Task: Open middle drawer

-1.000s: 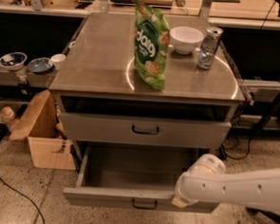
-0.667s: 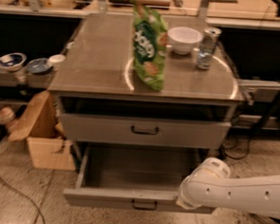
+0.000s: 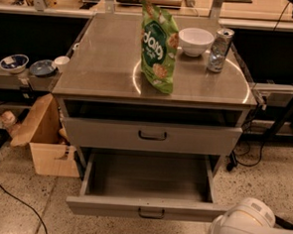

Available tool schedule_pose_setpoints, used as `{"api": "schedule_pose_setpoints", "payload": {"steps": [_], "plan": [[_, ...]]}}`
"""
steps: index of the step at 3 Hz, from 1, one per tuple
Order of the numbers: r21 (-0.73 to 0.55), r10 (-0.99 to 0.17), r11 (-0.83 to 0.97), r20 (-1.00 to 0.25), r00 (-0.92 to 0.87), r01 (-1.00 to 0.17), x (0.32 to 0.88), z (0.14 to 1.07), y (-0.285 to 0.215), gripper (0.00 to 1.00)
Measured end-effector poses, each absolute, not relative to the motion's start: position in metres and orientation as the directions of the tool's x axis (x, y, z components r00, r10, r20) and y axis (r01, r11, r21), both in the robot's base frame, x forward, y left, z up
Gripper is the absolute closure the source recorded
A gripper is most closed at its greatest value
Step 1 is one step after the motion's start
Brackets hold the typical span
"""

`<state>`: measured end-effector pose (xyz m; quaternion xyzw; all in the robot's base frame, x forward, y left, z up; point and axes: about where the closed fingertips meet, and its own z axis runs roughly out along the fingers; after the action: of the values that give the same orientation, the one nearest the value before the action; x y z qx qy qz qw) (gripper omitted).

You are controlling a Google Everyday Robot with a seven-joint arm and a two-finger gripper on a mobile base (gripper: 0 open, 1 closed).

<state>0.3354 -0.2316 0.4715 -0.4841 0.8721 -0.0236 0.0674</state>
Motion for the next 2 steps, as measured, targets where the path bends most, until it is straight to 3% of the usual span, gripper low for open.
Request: {"api": "schedule_pose_setpoints", "payload": {"steps": [1, 2], "plan": [[-0.099, -0.840, 0.542, -0.081, -0.536, -0.835, 0.3168, 0.4728, -0.2398, 0.87], [-0.099, -0.840, 0.542, -0.081, -0.536, -0.835, 0.3168, 0.4728, -0.2398, 0.64]]}}
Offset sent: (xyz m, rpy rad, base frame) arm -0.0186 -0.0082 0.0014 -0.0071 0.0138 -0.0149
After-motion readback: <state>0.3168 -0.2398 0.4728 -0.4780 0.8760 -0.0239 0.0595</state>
